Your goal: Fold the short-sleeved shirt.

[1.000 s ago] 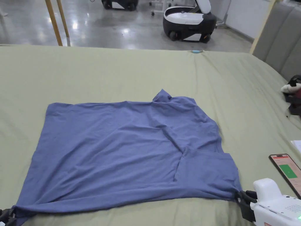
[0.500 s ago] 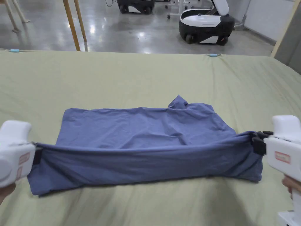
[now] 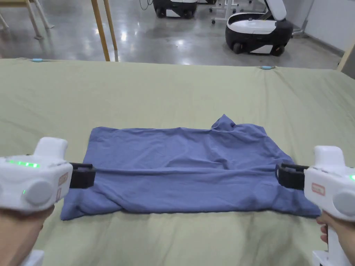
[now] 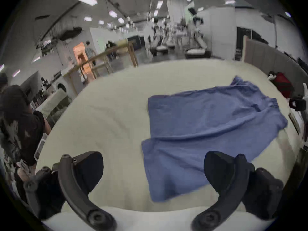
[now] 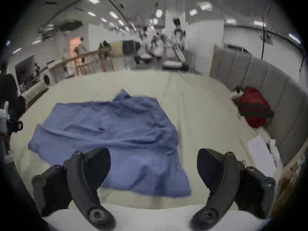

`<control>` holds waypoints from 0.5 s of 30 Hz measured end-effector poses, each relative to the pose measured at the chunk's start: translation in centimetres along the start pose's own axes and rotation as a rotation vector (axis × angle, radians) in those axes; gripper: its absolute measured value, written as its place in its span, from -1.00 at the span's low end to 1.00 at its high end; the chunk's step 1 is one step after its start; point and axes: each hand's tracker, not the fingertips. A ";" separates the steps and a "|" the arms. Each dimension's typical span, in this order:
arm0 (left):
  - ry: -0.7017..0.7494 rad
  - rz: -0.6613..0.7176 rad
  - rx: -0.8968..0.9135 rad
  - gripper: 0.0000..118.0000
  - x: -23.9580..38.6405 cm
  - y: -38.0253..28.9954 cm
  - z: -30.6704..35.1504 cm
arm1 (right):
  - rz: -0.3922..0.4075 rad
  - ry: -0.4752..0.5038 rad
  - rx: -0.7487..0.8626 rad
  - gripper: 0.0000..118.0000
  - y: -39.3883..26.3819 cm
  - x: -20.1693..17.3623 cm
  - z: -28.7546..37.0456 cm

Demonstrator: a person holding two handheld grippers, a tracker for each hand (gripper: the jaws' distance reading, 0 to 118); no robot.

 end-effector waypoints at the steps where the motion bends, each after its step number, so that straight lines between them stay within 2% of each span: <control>1: -0.022 -0.008 0.019 1.00 0.9 -1.5 2.0 | 0.003 0.010 0.057 0.83 -1.1 -1.0 2.2; 4: -0.080 0.032 0.058 0.99 2.7 -5.9 5.9 | -0.006 0.126 0.096 0.82 -4.9 -4.0 7.2; 5: -0.079 0.032 0.061 0.96 3.3 -7.5 6.8 | -0.023 0.164 0.086 0.67 -6.0 -4.8 8.3; 6: -0.069 0.038 0.047 0.70 4.0 -8.8 7.5 | -0.049 0.202 0.075 -0.01 -7.1 -5.4 9.3; 7: -0.072 0.044 -0.044 0.01 3.8 -10.1 7.1 | -0.092 0.255 0.071 -0.69 -8.1 -5.9 10.0; 8: -0.097 0.031 -0.088 -1.00 3.5 -11.4 6.8 | -0.120 0.265 0.046 -0.91 -8.8 -6.6 10.5; 10: -0.100 0.069 -0.172 -1.00 3.4 -13.7 6.5 | -0.104 0.201 0.045 -0.91 -10.1 -7.9 11.1; 12: -0.222 0.097 -0.175 -1.00 2.0 -14.3 5.0 | -0.097 0.258 0.022 -0.91 -10.8 -8.2 11.1; 15: -0.147 0.105 -0.177 -1.00 0.6 -14.3 3.4 | -0.057 0.242 0.003 -0.91 -11.0 -8.3 11.1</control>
